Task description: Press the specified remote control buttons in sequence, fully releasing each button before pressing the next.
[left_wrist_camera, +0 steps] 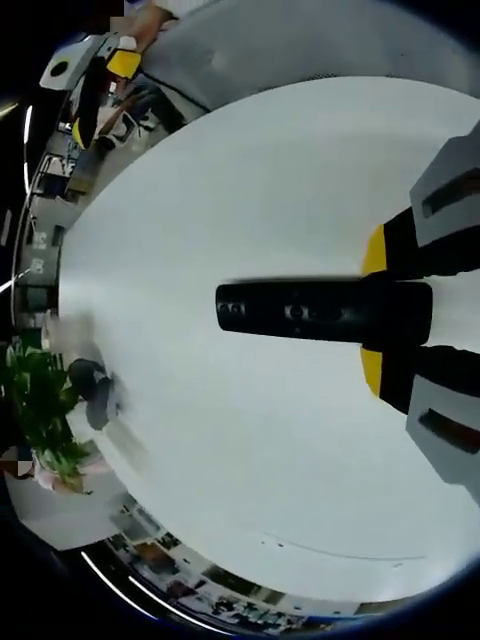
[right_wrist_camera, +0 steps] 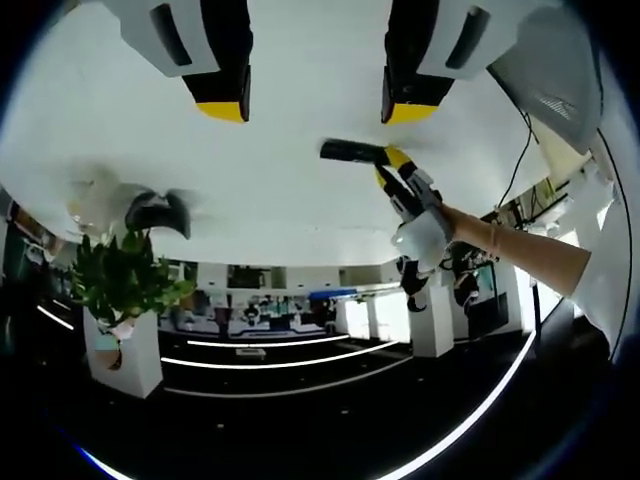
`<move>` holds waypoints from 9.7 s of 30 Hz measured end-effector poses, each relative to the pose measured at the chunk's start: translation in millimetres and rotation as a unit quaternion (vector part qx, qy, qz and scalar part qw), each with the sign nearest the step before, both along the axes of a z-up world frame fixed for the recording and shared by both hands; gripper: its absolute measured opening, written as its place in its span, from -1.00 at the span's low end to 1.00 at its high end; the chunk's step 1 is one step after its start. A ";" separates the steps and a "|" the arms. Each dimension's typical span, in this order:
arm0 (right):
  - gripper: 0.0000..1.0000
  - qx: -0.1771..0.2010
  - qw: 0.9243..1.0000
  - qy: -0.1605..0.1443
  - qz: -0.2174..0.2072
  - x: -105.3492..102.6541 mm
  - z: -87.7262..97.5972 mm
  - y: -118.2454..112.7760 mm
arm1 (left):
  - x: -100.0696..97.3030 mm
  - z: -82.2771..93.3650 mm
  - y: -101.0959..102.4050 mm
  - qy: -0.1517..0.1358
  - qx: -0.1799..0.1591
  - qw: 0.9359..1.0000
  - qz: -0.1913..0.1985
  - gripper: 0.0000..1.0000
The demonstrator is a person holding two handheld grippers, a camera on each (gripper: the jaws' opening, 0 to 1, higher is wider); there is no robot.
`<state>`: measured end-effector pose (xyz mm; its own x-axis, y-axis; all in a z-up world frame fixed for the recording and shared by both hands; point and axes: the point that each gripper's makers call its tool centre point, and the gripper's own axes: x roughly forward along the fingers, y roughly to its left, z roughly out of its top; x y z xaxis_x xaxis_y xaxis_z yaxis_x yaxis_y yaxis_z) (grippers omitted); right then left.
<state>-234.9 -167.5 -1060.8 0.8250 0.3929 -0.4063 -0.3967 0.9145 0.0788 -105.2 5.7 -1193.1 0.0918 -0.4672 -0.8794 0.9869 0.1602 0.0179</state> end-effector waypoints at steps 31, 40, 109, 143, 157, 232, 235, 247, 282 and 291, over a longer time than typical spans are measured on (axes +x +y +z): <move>-0.27 -0.008 0.998 0.012 0.059 -4.6 -5.3 27.1 | -70.1 0.6 -6.9 -0.002 0.023 0.999 -0.049 -0.53; -0.34 -0.012 0.997 0.021 0.072 -5.9 -9.5 30.8 | -84.3 0.9 -7.8 -0.001 0.015 0.999 -0.045 -0.53; -1.00 -0.261 0.825 0.237 0.443 -55.8 -111.2 68.3 | -176.7 1.3 -15.7 -0.003 -0.001 0.996 -0.086 -0.52; -1.00 -0.365 0.788 0.117 0.482 -47.1 -122.4 76.5 | -175.6 1.9 -15.9 0.006 -0.042 0.997 -0.059 -0.51; -1.00 -0.254 0.847 0.156 0.440 -42.4 -118.5 74.5 | -175.3 1.3 -17.0 0.007 -0.010 0.998 -0.059 -0.51; -0.84 -0.285 0.794 0.106 0.527 -48.6 -122.7 106.3 | -175.8 2.4 -15.9 0.003 -0.064 0.997 -0.045 -0.52; -0.84 -0.281 0.796 0.134 0.520 -48.1 -121.7 106.6 | -176.0 2.5 -15.7 0.002 -0.068 0.997 -0.047 -0.52; -0.84 -0.286 0.774 0.146 0.545 -45.8 -123.1 110.1 | -176.1 2.8 -15.7 0.001 -0.083 0.996 -0.045 -0.52; -0.83 -0.266 0.790 0.133 0.536 -44.5 -123.7 114.4 | -176.0 3.5 -16.4 -0.001 -0.099 0.994 -0.037 -0.52; -0.86 -0.286 0.765 0.119 0.564 -46.8 -122.4 118.6 | -175.9 3.6 -16.6 -0.002 -0.102 0.994 -0.040 -0.51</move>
